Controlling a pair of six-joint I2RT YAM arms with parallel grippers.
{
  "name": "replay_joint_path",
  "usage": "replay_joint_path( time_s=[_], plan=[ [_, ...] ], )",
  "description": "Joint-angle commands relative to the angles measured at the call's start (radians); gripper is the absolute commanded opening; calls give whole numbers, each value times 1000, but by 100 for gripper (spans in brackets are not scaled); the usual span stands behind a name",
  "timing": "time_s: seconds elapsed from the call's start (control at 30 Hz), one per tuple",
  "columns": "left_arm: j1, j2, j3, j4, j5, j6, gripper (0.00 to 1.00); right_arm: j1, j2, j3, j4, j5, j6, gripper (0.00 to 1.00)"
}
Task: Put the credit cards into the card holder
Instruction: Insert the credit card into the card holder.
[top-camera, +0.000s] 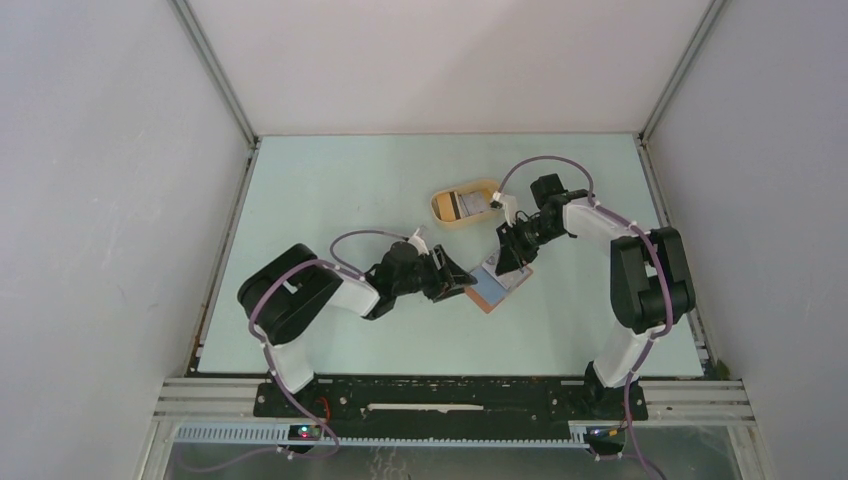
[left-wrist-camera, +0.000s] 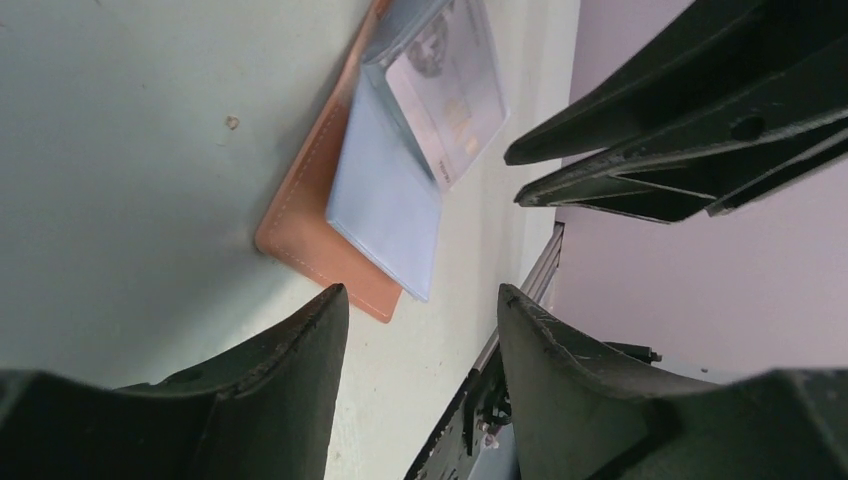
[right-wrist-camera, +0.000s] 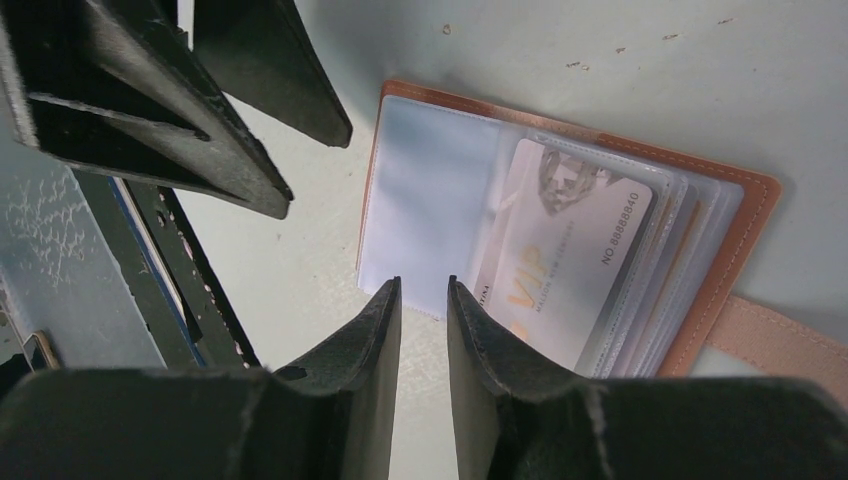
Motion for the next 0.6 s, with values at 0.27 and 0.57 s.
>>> replay_joint_path(
  time_s=[0.27,0.57],
  plan=[
    [1,111,103,43,67,-53,54,-3,18,20,7,1,-3,31],
    [0,159,110,75,69,-88,50,-3,28,19,9,10,-2,31]
  ],
)
